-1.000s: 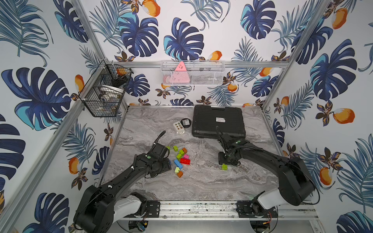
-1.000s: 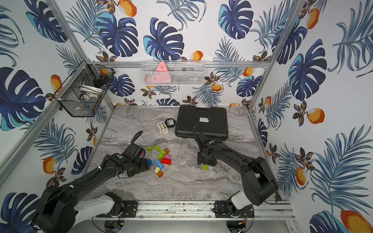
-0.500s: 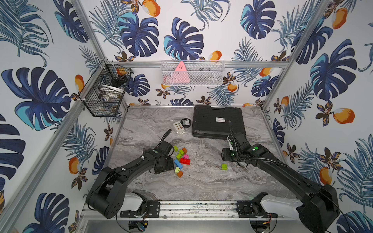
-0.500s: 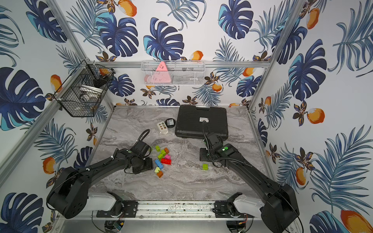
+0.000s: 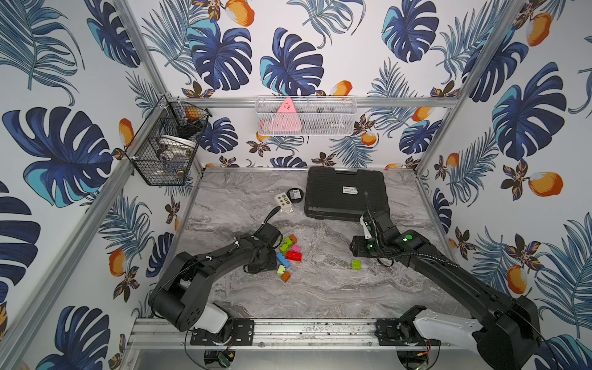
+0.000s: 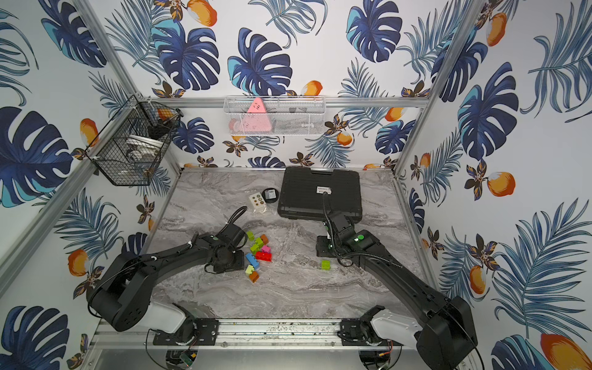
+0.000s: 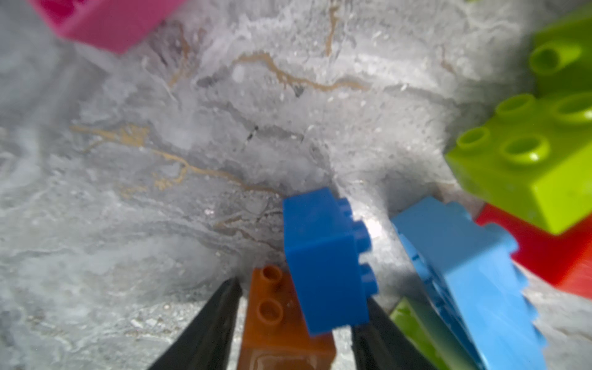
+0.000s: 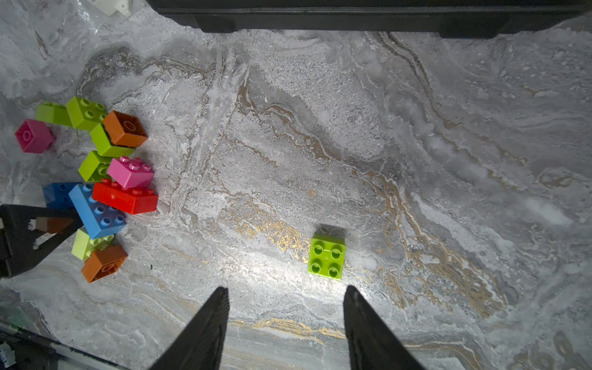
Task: Assemble the letter h with lego
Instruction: Pick up the lego brick from the center of the board.
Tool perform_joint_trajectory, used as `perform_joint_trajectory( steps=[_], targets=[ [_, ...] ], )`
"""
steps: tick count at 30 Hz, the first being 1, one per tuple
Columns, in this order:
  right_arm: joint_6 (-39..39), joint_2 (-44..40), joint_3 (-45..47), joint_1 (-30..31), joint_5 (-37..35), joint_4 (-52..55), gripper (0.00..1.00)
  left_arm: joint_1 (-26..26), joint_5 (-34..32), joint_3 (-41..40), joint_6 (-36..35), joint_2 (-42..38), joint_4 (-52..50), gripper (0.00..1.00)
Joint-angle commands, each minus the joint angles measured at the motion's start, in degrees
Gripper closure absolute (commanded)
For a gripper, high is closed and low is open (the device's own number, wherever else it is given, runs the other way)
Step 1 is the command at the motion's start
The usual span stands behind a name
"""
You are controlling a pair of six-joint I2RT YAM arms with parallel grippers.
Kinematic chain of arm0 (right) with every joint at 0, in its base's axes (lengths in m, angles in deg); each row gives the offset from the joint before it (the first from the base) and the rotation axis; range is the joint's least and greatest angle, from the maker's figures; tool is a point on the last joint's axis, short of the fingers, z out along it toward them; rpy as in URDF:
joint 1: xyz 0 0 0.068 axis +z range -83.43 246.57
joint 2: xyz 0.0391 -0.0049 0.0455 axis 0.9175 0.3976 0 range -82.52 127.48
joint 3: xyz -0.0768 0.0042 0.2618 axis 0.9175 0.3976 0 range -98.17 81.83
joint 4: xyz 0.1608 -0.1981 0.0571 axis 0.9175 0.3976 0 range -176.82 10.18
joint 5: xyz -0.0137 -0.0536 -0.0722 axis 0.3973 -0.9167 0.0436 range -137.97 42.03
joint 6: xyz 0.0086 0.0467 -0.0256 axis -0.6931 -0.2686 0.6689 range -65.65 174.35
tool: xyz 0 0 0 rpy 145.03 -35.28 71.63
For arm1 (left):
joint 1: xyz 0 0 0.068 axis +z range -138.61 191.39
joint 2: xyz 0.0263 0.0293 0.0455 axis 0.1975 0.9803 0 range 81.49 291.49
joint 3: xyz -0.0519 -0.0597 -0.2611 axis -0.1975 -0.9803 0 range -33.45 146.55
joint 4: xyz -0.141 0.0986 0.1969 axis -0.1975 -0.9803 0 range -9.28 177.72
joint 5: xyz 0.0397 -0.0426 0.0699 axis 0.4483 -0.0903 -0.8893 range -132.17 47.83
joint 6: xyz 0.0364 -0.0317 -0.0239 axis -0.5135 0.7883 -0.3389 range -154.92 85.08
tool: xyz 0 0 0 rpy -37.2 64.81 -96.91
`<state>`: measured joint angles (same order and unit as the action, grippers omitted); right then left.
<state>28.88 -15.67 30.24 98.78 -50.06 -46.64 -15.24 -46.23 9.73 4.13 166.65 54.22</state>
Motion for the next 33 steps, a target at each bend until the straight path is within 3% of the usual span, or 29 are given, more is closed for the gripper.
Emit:
perform_joint_trajectory(
  steps=[1,4,11,19,26,30,33],
  targets=[
    [0.2,-0.5,0.2,0.0,1.4,-1.6,0.41,-0.7,-6.3,0.9,-0.7,1.3,-1.1,0.32],
    [0.5,-0.9,0.1,0.0,2.0,-1.4,0.41,-1.2,-7.7,0.8,-1.0,0.6,-0.9,0.31],
    [1.9,-0.8,-1.2,0.1,1.6,-0.3,0.41,-3.2,-6.6,0.2,-1.8,-0.3,0.3,0.63],
    [0.7,-0.7,-0.5,0.0,3.1,-0.9,0.41,-6.8,-2.9,0.4,-1.1,-3.3,-1.3,0.63],
    [-0.3,2.3,-3.1,-0.2,18.2,-2.5,0.39,-9.3,1.3,-0.3,-2.5,-15.1,2.9,0.62],
    [-1.1,9.7,-9.6,-0.1,35.8,1.5,0.38,-10.9,8.1,-3.9,-3.1,-23.6,12.9,0.63],
    [-2.7,13.8,-12.9,-0.2,41.4,3.8,0.39,-12.0,16.8,-7.0,-3.7,-27.2,22.4,0.62]
  ],
)
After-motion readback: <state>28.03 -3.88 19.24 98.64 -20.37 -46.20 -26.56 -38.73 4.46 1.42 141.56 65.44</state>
